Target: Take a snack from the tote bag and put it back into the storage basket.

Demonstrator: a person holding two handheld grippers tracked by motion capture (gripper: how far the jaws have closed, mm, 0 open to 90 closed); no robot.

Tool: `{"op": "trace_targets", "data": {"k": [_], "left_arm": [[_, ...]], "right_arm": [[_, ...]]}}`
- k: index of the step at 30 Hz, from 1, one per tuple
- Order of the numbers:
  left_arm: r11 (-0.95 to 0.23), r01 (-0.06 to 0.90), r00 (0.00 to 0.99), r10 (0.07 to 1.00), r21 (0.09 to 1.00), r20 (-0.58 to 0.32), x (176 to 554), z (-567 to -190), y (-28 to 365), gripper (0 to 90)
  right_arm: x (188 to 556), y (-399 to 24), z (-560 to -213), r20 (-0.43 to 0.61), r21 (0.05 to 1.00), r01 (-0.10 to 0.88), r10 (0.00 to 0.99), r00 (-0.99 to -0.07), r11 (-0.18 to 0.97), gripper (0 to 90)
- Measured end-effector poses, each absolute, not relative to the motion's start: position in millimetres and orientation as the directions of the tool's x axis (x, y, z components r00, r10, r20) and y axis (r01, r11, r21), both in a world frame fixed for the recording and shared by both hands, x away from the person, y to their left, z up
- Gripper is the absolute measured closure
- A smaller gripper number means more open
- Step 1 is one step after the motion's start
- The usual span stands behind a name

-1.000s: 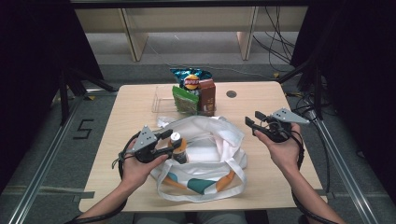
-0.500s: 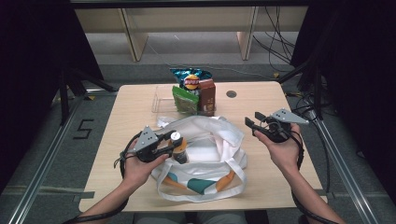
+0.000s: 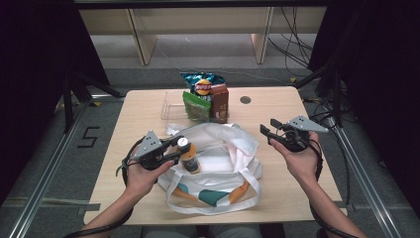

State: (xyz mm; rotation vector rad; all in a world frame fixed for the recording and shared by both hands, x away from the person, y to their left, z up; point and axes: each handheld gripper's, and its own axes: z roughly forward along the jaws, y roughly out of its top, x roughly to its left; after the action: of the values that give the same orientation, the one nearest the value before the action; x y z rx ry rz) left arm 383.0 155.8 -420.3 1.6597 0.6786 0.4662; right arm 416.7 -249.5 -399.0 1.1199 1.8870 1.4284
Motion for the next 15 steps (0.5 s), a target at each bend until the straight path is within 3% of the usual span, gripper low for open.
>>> {"op": "trace_targets", "data": {"k": [15], "left_arm": [[-0.096,0.156,0.756,0.653,0.983,-0.056,384,-403,162,58.7]], "right_arm": [[415,-249,-402,0.077,0.948,0.301,0.844,-0.53,0.102,51.4]]}}
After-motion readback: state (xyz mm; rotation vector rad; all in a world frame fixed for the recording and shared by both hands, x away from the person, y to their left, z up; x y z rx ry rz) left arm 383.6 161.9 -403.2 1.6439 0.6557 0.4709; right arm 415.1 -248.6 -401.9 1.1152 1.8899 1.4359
